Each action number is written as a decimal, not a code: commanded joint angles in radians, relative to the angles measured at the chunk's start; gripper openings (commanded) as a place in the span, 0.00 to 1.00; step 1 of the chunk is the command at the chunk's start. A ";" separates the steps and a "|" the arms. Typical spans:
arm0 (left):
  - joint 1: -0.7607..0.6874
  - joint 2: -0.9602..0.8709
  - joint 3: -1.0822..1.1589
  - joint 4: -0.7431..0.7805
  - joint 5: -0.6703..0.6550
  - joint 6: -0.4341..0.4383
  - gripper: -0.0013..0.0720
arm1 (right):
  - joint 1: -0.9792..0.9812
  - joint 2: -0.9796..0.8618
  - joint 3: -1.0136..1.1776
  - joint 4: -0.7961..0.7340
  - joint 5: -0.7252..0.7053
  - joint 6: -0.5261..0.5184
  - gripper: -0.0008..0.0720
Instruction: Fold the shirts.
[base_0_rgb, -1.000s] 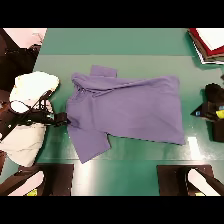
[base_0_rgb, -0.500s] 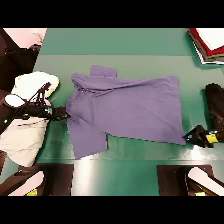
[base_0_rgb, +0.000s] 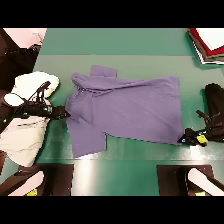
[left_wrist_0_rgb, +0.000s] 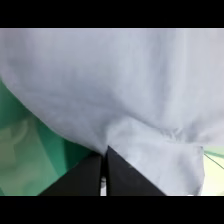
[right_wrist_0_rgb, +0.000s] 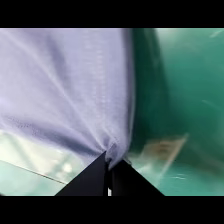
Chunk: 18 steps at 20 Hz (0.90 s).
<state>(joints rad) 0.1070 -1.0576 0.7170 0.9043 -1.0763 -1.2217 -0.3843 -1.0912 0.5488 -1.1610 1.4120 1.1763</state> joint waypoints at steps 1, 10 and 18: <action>0.000 0.025 0.082 0.013 -0.009 -0.002 0.05 | 0.090 0.105 0.095 -0.007 0.011 0.041 0.03; 0.000 0.224 0.953 0.016 -0.038 -0.013 0.05 | 0.201 0.256 1.052 -0.027 -0.005 0.171 0.03; 0.000 0.225 1.494 -0.013 -0.082 -0.117 0.05 | 0.201 0.164 1.640 -0.074 0.049 0.172 0.03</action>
<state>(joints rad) 0.1066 -0.8349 2.0666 0.9112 -1.1263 -1.2903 -0.1841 -0.9066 2.0315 -1.2224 1.4498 1.3445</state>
